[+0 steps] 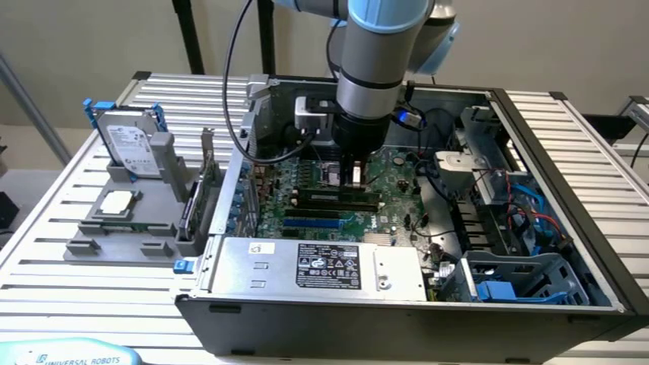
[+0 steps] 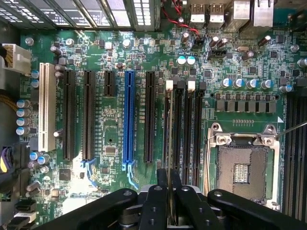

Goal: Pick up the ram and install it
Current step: 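Insert the ram into the slot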

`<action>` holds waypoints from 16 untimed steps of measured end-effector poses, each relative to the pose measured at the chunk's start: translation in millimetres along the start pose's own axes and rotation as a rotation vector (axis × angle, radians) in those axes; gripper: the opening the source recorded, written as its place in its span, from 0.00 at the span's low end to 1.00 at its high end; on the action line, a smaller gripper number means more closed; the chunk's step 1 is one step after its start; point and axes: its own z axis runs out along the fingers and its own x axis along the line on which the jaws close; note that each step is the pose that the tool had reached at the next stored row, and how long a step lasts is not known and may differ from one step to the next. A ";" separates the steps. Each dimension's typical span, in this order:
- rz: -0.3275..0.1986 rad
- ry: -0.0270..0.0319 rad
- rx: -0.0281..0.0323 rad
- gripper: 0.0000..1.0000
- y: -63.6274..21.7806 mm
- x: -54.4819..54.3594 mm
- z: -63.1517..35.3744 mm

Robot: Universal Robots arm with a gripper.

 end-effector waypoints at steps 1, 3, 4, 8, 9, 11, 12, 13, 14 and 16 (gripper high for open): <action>0.000 -0.0002 0.0001 0.13 0.0 0.0 0.3; 0.000 -0.0001 0.0000 0.13 0.0 0.0 0.7; 0.000 0.0000 0.0000 0.13 0.0 0.0 0.9; 0.000 0.0000 0.0000 0.13 0.0 0.1 1.5; 0.000 -0.0001 0.0000 0.13 0.0 0.2 1.7; 0.000 0.0000 0.0000 0.13 0.0 0.3 2.1; 0.000 -0.0001 0.0000 0.13 0.1 0.4 2.1; 0.000 -0.0001 0.0001 0.13 0.2 0.4 2.3; 0.000 -0.0001 0.0000 0.13 0.3 0.4 2.3; 0.000 -0.0002 0.0000 0.13 0.6 0.5 2.5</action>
